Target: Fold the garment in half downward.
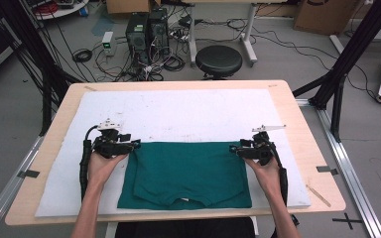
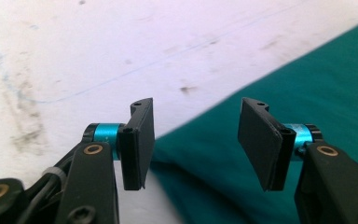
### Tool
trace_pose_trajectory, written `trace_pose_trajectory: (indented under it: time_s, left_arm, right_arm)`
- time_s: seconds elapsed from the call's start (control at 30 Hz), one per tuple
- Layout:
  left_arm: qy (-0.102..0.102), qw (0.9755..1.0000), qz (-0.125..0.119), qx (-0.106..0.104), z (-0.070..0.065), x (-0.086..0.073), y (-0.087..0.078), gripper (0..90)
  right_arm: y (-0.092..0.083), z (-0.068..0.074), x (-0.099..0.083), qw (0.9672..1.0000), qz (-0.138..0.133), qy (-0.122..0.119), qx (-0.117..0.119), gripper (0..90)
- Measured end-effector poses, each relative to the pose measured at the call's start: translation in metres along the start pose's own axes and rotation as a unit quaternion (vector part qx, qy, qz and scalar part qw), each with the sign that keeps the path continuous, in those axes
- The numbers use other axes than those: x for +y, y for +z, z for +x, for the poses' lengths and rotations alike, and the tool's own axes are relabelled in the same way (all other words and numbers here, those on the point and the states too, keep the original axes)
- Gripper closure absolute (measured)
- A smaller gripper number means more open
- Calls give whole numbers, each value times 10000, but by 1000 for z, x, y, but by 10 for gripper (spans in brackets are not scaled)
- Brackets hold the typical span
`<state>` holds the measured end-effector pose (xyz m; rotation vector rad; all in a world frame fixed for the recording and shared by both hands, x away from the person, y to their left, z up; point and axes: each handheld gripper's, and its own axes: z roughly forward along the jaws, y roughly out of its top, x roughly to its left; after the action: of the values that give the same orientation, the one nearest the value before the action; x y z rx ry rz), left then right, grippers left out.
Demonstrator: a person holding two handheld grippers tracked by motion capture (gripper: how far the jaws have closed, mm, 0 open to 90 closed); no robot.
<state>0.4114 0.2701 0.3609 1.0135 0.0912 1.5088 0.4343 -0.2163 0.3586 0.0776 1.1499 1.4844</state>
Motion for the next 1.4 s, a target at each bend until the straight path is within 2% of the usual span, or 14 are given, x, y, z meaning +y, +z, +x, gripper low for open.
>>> trace_pose_trajectory:
  time_s: [0.1,0.17,0.33,0.43,0.47,0.53,0.6,0.63,0.8,0.97,1.13,1.23,1.4]
  left_arm:
    - [-150,9998,128,-11,7,-3,8,463]
    - [-136,9997,183,-59,8,-5,11,463]
    - [-169,9993,267,-174,9,-7,16,480]
    - [-119,9988,415,-217,8,-9,18,536]
    - [-44,9985,488,-234,7,-10,19,562]
    - [3,9985,487,-246,6,-11,19,624]
    - [32,9982,487,-336,5,-11,19,741]
    - [36,9983,473,-329,5,-11,19,765]
    - [128,9993,309,-163,1,-7,21,801]
    - [-96,9999,70,4,1,-4,29,801]
    - [-217,9997,44,122,4,-2,37,800]
    - [-263,9995,49,167,5,0,40,798]
    - [-216,9995,86,205,5,0,43,773]
  right_arm:
    - [8,-8,7,9999,113,41,-103,375]
    - [13,-13,8,9996,170,-2,-222,377]
    - [25,-15,7,9983,470,-177,-282,407]
    - [25,-12,7,9982,471,-258,-254,564]
    - [26,-11,7,9981,494,-271,-234,602]
    - [26,-10,7,9980,532,-282,-212,691]
    - [26,-11,7,9981,541,-255,-165,740]
    - [26,-11,7,9982,539,-225,-159,752]
    - [29,-14,9,9987,418,-129,-262,772]
    - [34,-20,19,9981,361,-87,-489,770]
    - [42,-24,34,9963,464,-191,-691,766]
    - [46,-26,38,9961,480,-140,-726,765]
    - [50,-29,36,9961,428,20,-769,749]
